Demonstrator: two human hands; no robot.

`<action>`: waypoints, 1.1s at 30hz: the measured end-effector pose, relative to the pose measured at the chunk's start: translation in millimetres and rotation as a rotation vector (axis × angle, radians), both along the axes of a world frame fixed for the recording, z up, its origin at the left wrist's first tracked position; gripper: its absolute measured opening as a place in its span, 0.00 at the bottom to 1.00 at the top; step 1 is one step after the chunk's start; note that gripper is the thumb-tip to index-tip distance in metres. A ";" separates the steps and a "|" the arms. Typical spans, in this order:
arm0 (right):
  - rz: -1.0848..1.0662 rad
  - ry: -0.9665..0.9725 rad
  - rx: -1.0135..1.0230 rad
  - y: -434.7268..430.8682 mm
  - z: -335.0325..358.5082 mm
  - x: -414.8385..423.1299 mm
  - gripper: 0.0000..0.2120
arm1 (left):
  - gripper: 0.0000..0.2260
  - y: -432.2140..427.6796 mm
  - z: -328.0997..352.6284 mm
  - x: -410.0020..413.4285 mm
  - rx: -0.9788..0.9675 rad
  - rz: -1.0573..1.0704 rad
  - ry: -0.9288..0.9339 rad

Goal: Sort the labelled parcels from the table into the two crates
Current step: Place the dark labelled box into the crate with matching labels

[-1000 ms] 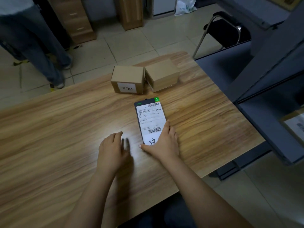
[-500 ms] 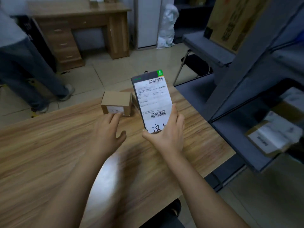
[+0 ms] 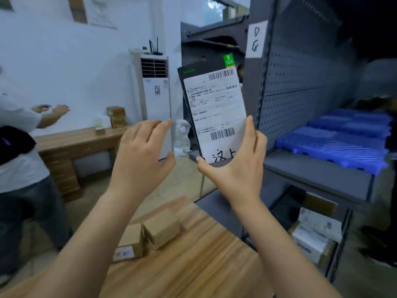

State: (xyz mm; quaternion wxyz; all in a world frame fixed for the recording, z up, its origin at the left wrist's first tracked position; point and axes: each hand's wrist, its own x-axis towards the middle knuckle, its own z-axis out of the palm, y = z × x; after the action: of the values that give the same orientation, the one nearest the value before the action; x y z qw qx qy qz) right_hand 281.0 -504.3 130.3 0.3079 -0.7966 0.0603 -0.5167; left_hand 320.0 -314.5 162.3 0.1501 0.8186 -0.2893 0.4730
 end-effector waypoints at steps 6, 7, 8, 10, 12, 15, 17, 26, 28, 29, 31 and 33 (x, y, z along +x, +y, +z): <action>-0.002 -0.116 -0.006 -35.0 37.7 -18.6 0.59 | 0.25 -45.5 39.3 -9.2 0.010 -0.038 -0.067; -0.004 -0.127 -0.015 -42.2 41.2 -21.9 0.59 | 0.25 -53.3 43.1 -10.8 0.008 -0.039 -0.069; -0.008 -0.133 -0.023 -49.8 44.5 -25.2 0.59 | 0.25 -61.2 46.4 -12.7 0.008 -0.043 -0.074; -0.022 -0.141 -0.039 -64.2 50.1 -32.3 0.59 | 0.25 -76.7 51.0 -17.2 0.013 -0.053 -0.087; -0.040 -0.156 -0.053 -78.5 54.3 -39.6 0.59 | 0.25 -91.2 53.9 -22.6 0.006 -0.064 -0.096; -0.063 -0.169 -0.088 -98.8 58.2 -52.2 0.59 | 0.25 -111.2 54.2 -30.7 -0.011 -0.075 -0.094; -0.075 -0.175 -0.096 -111.2 60.0 -60.5 0.59 | 0.25 -124.7 53.7 -35.2 -0.009 -0.087 -0.100; -0.145 -0.139 -0.095 -164.1 58.9 -100.6 0.59 | 0.27 -190.8 49.5 -61.1 -0.008 -0.159 -0.107; -0.170 -0.133 -0.100 -176.5 56.6 -107.9 0.59 | 0.27 -204.3 48.1 -66.3 0.004 -0.167 -0.112; -0.183 -0.127 -0.097 -182.8 55.1 -111.9 0.59 | 0.27 -211.1 47.1 -68.6 0.011 -0.172 -0.107; -0.208 -0.116 -0.093 -194.7 52.9 -120.2 0.59 | 0.27 -224.2 46.3 -73.1 0.023 -0.187 -0.086; -0.229 -0.115 -0.096 -205.9 50.3 -128.1 0.60 | 0.27 -237.3 45.0 -78.6 0.037 -0.195 -0.070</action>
State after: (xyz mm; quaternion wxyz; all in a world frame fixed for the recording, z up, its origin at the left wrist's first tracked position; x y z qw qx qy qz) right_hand 152.9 -710.2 180.6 0.2115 -0.7675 0.1081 -0.5954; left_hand 241.5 -551.7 207.3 0.1700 0.7722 -0.3811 0.4791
